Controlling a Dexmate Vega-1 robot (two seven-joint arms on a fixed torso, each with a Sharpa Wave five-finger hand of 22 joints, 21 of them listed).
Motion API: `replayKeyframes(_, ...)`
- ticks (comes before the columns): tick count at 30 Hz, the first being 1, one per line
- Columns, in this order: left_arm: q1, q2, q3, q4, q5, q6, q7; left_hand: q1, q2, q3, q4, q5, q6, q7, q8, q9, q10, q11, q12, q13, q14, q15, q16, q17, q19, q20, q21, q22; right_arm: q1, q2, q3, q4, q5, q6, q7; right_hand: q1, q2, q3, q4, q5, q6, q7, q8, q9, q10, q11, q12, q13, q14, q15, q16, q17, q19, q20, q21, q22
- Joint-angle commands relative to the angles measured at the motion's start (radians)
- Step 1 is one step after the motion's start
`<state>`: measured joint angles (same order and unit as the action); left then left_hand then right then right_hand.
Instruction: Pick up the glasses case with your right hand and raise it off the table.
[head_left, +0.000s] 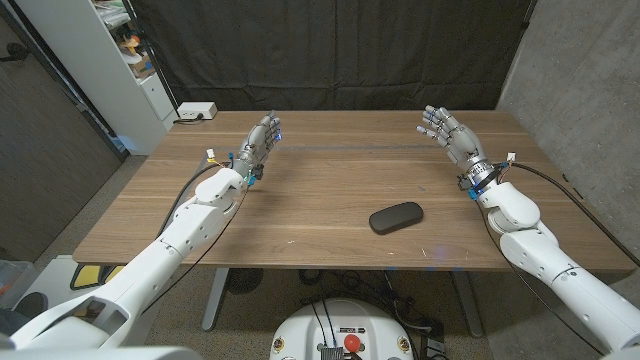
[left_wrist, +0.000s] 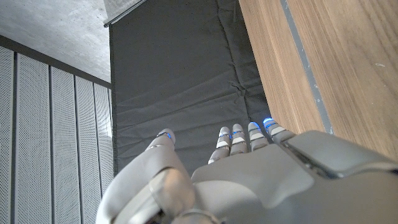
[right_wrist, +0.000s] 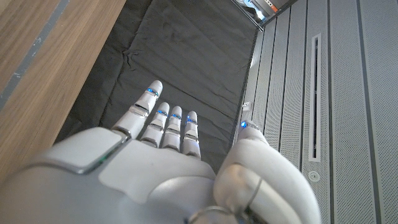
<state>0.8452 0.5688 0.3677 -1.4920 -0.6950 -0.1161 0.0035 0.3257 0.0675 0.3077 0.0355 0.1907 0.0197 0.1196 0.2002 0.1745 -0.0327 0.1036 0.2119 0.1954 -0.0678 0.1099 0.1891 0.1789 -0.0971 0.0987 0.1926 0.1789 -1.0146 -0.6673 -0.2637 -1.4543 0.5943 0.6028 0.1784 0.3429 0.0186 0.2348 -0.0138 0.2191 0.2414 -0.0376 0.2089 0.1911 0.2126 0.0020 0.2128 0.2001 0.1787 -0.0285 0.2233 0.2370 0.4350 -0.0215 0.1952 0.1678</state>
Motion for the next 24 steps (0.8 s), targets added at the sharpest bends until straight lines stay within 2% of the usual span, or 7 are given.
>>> replayKeyframes(1,-0.015,0.011,0.003,0.024,-0.006,-0.001,-0.038,0.012,0.006,0.001,-0.007,-0.001,0.007,0.013,-0.005,0.004,0.005,0.004,0.005,0.002,0.007,0.000,0.001,0.002,0.002,0.008,0.006,0.002,-0.036,-0.009,0.002,-0.036,-0.097,0.034,-0.073,-0.002,0.008,0.005,-0.005,0.003,0.007,0.003,0.002,0.001,0.008,-0.003,-0.003,0.001,0.004,0.005,-0.003,0.000,0.005,0.001,0.000,0.003)
replayKeyframes(17,-0.007,0.030,-0.001,0.009,-0.005,0.005,-0.047,0.013,0.007,0.001,-0.011,-0.002,0.007,0.013,-0.007,0.004,0.004,0.003,0.004,0.002,0.007,0.001,0.000,0.003,0.000,0.013,0.006,0.002,-0.075,-0.016,0.003,-0.057,-0.146,0.074,-0.102,0.002,0.009,0.006,-0.009,0.004,0.010,0.004,0.001,0.002,0.008,-0.005,-0.005,0.001,0.004,0.005,-0.004,-0.003,0.005,0.003,-0.001,0.003)
replayKeyframes(24,-0.007,0.017,-0.001,0.022,-0.014,-0.008,-0.056,0.013,0.007,0.001,-0.012,-0.003,0.007,0.013,-0.007,0.004,0.004,0.005,0.004,0.002,0.007,0.001,0.000,0.003,0.000,0.015,0.006,0.002,-0.090,-0.034,0.008,-0.073,-0.171,0.068,-0.115,0.002,0.009,0.006,-0.011,0.005,0.011,0.004,0.001,0.002,0.009,-0.006,-0.005,0.001,0.004,0.004,-0.005,-0.004,0.006,0.003,-0.001,0.003)
